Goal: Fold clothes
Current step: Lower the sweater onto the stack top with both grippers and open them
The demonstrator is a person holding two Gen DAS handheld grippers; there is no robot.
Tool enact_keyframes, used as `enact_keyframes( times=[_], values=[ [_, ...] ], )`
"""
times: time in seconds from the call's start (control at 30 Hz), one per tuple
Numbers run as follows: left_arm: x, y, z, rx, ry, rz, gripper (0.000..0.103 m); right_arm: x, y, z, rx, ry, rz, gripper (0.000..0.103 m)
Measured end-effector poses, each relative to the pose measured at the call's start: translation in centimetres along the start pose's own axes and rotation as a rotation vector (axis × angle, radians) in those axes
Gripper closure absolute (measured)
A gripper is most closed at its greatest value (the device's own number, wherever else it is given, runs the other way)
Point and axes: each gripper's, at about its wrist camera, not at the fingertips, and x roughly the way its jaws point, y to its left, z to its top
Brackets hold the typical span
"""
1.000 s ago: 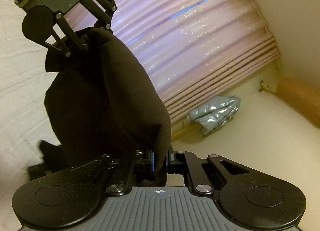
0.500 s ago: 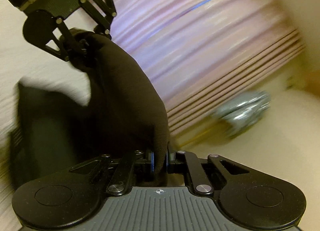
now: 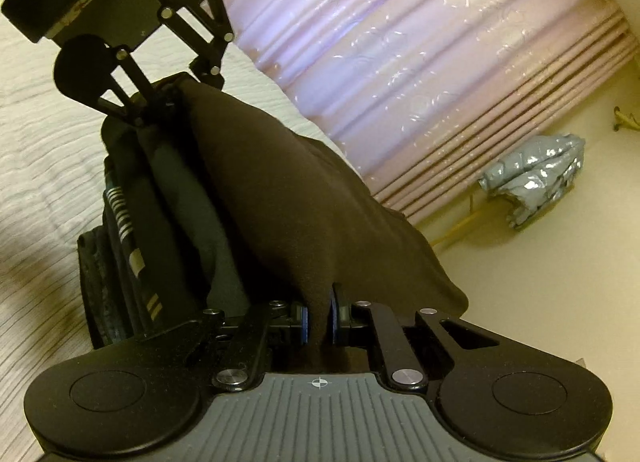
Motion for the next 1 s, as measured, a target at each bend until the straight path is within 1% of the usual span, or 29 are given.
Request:
enact_keyframes(
  times=[0.03, 0.1, 0.2, 0.27, 0.37, 0.5, 0.6, 0.7, 0.8, 0.83, 0.9, 0.93, 1.0],
  values=[
    [0.5, 0.0, 0.2, 0.004, 0.005, 0.002, 0.087, 0.4, 0.4, -0.3, -0.011, 0.006, 0.005, 0.095],
    [0.3, -0.2, 0.3, -0.007, 0.011, 0.011, 0.083, 1.0, 0.9, -0.7, -0.035, 0.012, 0.001, 0.095],
    [-0.4, 0.7, -0.1, -0.079, 0.029, -0.005, 0.075, 1.3, 1.3, -1.2, -0.057, 0.014, -0.021, 0.094],
    [-0.8, 1.4, -0.7, -0.128, 0.034, -0.011, 0.075, 1.6, 1.7, -1.5, -0.07, 0.022, -0.033, 0.094],
    [-2.7, 1.5, -1.7, -0.215, 0.052, -0.022, 0.075, 1.9, 1.9, -1.7, -0.072, 0.034, -0.053, 0.092],
    [-4.5, 2.7, -2.2, -0.319, 0.045, -0.004, 0.075, 1.8, 2.1, -2.3, -0.046, 0.049, -0.07, 0.088],
    [-5.3, 3.4, -1.9, -0.354, 0.039, 0.029, 0.075, 2.0, 1.8, -3.0, 0.039, 0.064, -0.034, 0.088],
    [-5.6, 4.9, -1.2, -0.401, 0.009, 0.027, 0.075, 2.5, 2.2, -3.2, 0.067, 0.082, -0.017, 0.088],
    [-5.0, 6.4, -0.1, -0.452, -0.013, 0.003, 0.075, 2.5, 2.6, -3.1, 0.085, 0.086, -0.026, 0.09],
    [-4.4, 6.9, 0.2, -0.469, -0.015, -0.017, 0.075, 2.3, 2.7, -3.1, 0.091, 0.086, -0.03, 0.09],
    [-3.1, 7.6, 0.7, -0.504, -0.01, -0.079, 0.075, 2.0, 2.9, -3.1, 0.1, 0.087, -0.035, 0.091],
    [-2.2, 7.7, 0.8, -0.512, 0.008, -0.116, 0.076, 1.9, 3.1, -3.1, 0.102, 0.087, -0.036, 0.091],
    [-1.3, 7.5, 0.7, -0.512, 0.02, -0.156, 0.082, 1.8, 3.6, -3.4, 0.098, 0.087, -0.042, 0.091]
  ],
)
